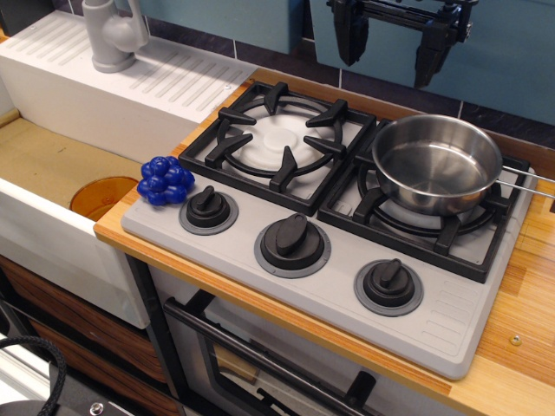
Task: Put pan on stove and put blueberry in pan
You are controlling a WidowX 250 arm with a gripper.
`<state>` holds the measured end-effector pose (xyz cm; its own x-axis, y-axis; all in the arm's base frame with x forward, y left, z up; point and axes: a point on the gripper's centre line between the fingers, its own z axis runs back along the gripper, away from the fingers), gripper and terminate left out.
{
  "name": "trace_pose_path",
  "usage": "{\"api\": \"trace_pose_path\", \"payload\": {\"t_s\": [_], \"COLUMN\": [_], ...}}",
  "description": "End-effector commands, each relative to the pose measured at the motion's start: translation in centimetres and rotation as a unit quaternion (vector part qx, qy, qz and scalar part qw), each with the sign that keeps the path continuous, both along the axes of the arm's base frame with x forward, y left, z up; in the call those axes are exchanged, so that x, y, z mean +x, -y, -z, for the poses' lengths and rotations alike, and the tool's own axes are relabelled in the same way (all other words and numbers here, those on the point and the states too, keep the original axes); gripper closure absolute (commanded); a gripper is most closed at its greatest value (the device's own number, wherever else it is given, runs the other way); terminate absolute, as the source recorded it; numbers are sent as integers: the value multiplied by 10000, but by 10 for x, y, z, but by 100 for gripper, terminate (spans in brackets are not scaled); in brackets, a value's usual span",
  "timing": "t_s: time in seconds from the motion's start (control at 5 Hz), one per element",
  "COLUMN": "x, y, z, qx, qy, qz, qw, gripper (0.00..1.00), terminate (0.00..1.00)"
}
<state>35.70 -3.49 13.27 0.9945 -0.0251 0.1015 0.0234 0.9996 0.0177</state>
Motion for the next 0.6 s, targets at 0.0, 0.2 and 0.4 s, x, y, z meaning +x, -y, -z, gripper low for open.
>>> {"api": "trace_pose_path", "payload": {"t_s": [0.0,0.2,0.4], "x": [0,10,16], "y": [0,0,1], "z": [0,25,45], "qx": [0,-37,-42], "qy": [0,175,366], "qz": [0,-3,29], "qw": [10000,9998,9993], "gripper": [0,0,0], "terminate": [0,0,0]}}
